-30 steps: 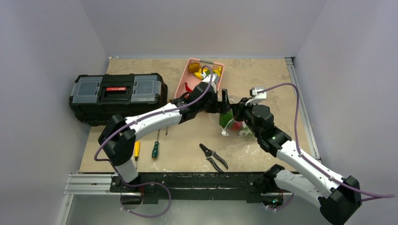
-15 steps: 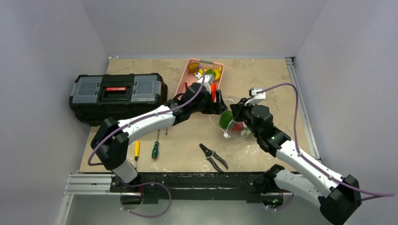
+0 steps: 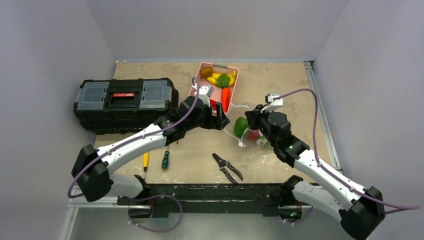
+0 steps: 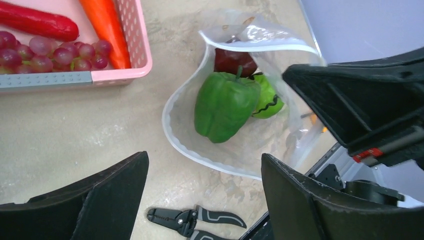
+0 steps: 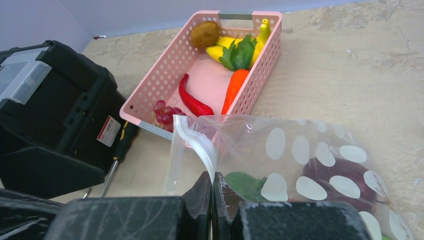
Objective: Place the food in the zip-top bag and seal the zipper
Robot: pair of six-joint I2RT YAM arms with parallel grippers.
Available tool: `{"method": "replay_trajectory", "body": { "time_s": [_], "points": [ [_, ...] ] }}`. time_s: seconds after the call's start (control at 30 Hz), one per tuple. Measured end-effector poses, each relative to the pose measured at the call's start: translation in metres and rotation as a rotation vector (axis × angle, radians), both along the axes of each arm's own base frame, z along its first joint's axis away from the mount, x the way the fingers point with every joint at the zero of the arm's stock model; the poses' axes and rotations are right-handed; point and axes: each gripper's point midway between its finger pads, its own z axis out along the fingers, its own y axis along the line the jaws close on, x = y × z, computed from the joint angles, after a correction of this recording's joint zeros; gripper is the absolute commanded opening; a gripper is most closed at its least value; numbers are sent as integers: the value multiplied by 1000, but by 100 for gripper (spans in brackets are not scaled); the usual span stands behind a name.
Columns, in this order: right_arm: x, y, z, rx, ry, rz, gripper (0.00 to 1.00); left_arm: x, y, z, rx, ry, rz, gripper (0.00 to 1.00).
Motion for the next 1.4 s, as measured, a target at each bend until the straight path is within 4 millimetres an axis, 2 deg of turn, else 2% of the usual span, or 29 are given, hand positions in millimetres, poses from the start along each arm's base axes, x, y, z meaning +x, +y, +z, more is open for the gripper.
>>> {"method": "replay_trajectory", "body": {
  "time_s": [0.07, 0.23, 0.3, 0.37, 0.47, 0.57, 0.67, 0.77, 0.83, 0.9, 1.0, 1.1, 1.13, 1.2, 1.3, 1.37, 1.4],
  "points": [
    [0, 0, 0, -1, 0, 1, 0, 3, 0, -9, 19, 33, 18, 77],
    [-1, -1, 0, -5, -2, 0, 0, 4, -9, -61, 77, 172, 24, 72],
    [-1, -3, 1, -9, -4, -4, 0, 2, -13, -76, 84, 224, 18, 70],
    [-3, -5, 3, -12, -8, -6, 0, -3, -21, -86, 67, 272, -2, 61],
    [-3, -7, 3, -14, -10, -16, 0, -6, -32, -90, 43, 313, -39, 37],
    [-3, -9, 0, -27, -1, -25, 0, -6, -45, -82, -1, 317, -82, 12],
    [-4, -11, 0, -33, 3, -30, 0, -5, -54, -67, -47, 286, -118, 0],
    [-6, -14, 7, -32, -4, -37, 0, -8, -60, -50, -80, 240, -168, 0],
    [-9, -18, 20, -25, -13, -45, 0, -13, -62, -32, -101, 200, -204, 0],
    [-14, -22, 40, -4, -40, -48, 0, -21, -66, -10, -133, 156, -240, 0],
    [-25, -30, 75, 56, -120, -52, 0, -33, -72, 36, -212, 76, -293, 0],
    [-27, -37, 89, 88, -166, -77, 0, -35, -77, 61, -270, 33, -314, 0],
    [-24, -37, 88, 87, -166, -87, 0, -33, -78, 60, -274, 37, -313, 0],
    [-14, -33, 75, 56, -132, -104, 0, -28, -83, 50, -273, 75, -313, 0],
    [2, -27, 37, -32, -28, -123, 0, -23, -91, 25, -245, 147, -328, 0],
    [3, -26, 15, -87, 39, -123, 0, -24, -95, 17, -231, 176, -344, 0],
    [0, -28, 11, -99, 53, -121, 0, -26, -97, 18, -228, 180, -355, 0]
  ]
}}
